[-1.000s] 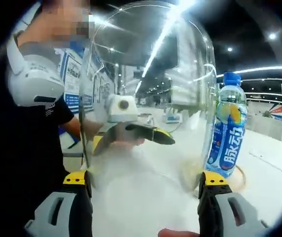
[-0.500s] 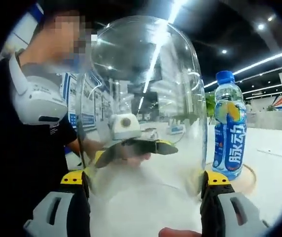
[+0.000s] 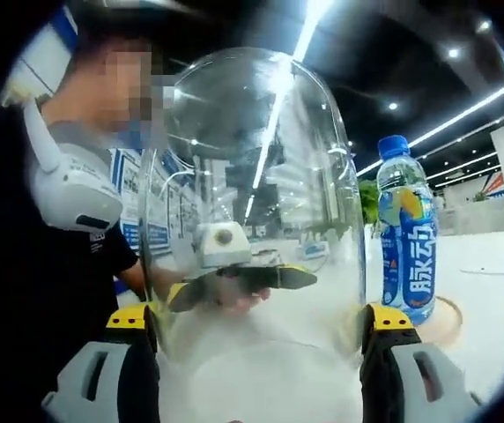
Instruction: Open the cover put in the Mizone put the cover back on
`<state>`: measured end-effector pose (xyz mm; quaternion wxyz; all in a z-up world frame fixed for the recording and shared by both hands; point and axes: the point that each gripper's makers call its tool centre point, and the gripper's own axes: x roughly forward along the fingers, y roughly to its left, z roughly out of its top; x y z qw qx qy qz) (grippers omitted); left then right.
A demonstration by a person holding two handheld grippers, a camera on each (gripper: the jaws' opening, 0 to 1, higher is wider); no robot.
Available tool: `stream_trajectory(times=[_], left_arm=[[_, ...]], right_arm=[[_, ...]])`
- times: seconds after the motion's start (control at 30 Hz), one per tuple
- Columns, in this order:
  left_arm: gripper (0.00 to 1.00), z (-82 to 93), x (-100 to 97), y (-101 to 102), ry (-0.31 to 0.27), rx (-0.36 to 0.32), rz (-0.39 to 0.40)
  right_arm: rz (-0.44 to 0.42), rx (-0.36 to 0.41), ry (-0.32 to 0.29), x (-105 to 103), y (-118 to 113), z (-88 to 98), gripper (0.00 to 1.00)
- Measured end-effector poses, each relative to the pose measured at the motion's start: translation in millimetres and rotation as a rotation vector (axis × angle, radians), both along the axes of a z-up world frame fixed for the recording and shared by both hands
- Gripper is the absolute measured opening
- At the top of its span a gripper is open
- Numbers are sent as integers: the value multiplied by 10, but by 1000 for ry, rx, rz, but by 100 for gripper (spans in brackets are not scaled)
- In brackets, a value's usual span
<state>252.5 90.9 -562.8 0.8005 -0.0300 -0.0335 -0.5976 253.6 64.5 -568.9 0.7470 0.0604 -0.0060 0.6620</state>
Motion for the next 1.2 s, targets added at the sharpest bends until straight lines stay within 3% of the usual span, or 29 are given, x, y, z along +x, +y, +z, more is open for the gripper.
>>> stream_trajectory(times=[0.57, 1.2], left_arm=[[77, -6, 3, 8, -16, 8, -1], [76, 18, -5, 10, 19, 18, -13]], right_arm=[[-15, -25, -30, -30, 36, -8, 89], [-4, -78, -37, -22, 69, -22, 89]])
